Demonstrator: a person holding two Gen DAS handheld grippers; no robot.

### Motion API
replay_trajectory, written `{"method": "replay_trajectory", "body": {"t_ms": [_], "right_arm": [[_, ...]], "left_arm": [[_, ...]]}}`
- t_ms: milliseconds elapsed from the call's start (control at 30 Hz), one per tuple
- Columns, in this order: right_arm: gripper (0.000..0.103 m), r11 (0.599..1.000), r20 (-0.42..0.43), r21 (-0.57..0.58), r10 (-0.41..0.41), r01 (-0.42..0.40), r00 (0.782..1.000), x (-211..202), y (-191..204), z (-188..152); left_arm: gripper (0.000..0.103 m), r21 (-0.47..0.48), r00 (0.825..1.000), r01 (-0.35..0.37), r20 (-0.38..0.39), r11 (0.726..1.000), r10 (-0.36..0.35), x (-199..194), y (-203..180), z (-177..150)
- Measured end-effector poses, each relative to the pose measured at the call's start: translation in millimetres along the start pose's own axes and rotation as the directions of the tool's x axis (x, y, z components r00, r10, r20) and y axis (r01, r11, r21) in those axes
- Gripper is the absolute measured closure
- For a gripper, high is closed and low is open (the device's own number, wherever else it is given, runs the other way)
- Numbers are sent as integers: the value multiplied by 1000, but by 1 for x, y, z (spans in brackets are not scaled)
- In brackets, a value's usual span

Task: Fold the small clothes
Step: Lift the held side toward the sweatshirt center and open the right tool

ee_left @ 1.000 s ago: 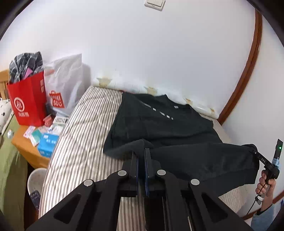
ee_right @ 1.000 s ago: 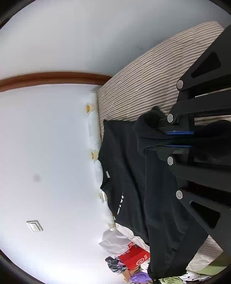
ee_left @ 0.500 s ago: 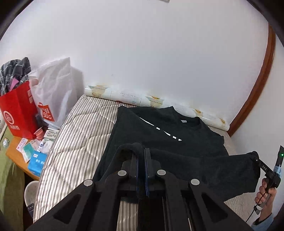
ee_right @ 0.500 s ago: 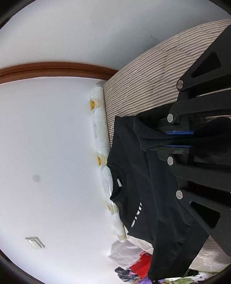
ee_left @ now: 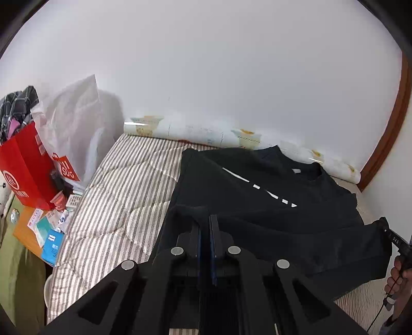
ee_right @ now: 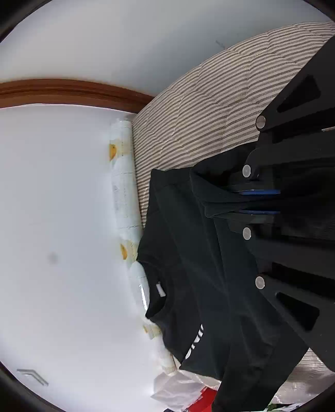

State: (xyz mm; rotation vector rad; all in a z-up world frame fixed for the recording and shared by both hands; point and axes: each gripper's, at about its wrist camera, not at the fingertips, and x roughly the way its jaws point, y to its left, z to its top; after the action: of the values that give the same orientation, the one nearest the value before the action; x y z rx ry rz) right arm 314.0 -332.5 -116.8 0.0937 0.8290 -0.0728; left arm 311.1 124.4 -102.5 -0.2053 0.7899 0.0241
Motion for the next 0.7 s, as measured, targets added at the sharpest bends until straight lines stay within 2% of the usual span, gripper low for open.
{"method": "replay_trajectory", "body": {"t_ms": [267,467,567,700], "right_arm": [[94,999,-51,-19,-47,46,998,25,3,-3],[92,996,-59,-42,-78,76,995,27,6,-7],[86,995,-70,-57,-86,82,994,25,8,-8],[69,996,-87,-73,-66,60,994,14,9,-8]], "left_arm": [[97,-24,999,3,-40,1000,-4,21,7,-6],[97,-34,998,25,-59,999,-27,27,8,-7],[96,-37,997,45,-62,998,-47,26,9,-7],[82,-34,992,99,-81,994,-102,18,9,-7]]}}
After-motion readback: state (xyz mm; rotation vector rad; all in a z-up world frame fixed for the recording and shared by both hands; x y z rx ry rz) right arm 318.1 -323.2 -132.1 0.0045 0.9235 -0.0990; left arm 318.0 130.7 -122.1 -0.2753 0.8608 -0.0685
